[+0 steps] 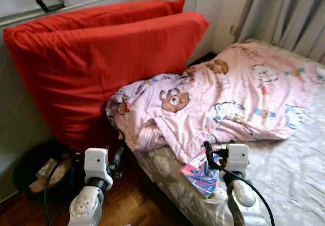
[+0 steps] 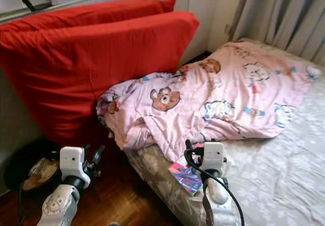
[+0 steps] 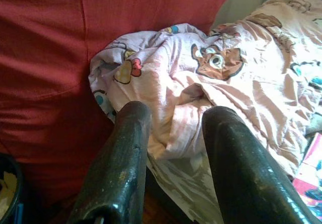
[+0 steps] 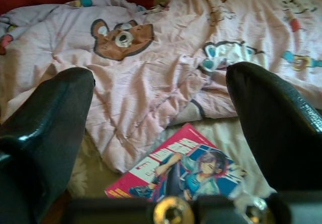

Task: Clean up the room

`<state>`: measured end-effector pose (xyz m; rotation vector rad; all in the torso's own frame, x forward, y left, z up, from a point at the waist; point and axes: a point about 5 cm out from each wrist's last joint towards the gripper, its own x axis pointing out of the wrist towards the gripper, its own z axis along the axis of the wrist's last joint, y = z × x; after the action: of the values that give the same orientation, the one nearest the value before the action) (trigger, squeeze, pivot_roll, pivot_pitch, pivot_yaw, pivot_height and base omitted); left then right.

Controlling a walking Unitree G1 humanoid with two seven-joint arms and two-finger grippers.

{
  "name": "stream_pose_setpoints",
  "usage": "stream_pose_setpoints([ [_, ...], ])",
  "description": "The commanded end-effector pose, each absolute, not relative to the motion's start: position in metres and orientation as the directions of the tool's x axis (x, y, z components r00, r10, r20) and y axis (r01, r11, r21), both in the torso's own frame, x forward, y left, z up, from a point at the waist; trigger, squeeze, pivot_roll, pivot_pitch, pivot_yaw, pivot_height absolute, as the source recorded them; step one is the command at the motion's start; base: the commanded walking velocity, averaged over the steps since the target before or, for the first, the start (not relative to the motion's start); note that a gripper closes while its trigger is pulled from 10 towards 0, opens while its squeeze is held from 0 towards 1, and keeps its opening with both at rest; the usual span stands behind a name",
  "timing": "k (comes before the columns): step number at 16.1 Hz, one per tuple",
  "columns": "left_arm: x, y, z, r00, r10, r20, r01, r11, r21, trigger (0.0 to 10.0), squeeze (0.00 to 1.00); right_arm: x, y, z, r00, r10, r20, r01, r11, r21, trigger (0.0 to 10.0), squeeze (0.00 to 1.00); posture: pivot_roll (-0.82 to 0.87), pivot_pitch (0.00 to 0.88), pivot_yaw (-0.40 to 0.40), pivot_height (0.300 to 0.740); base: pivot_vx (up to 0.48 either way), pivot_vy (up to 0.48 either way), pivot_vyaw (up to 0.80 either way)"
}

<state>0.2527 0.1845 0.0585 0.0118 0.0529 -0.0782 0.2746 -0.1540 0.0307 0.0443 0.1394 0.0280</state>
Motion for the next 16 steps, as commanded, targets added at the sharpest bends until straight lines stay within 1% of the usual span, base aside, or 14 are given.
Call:
stream_pose_setpoints([
  [1,0.2522,0.1841,0.0583,0.995,-0.083,-0.060,0.083,0.997,0.002,10.0,0.00,0.2737,-0.1531,0.0294,0.990,0.035,-0.140,-0.028,0.998,0.055,10.0,0.00,-0.01,0.026,-0.012,0.659,0.000,0.000,0.00],
  [7,0.2530,0.1830,0.0577,0.994,-0.092,-0.059,0.093,0.996,0.000,10.0,0.00,0.2737,-0.1515,0.0282,0.988,0.035,-0.148,-0.027,0.998,0.055,10.0,0.00,-0.01,0.011,-0.007,0.659,0.000,0.000,0.00],
  [11,0.2567,0.1819,0.0587,0.992,-0.112,-0.062,0.112,0.994,-0.002,10.0,0.00,0.2735,-0.1493,0.0285,0.989,0.041,-0.144,-0.031,0.997,0.074,10.0,0.00,-0.03,0.027,0.004,0.659,0.000,0.000,0.00],
  [16,0.2560,0.1830,0.0589,0.992,-0.110,-0.066,0.110,0.994,-0.001,10.0,0.00,0.2702,-0.1501,0.0239,0.986,0.044,-0.164,-0.033,0.997,0.070,10.0,0.00,-0.01,0.045,0.005,0.659,0.000,0.000,0.00],
])
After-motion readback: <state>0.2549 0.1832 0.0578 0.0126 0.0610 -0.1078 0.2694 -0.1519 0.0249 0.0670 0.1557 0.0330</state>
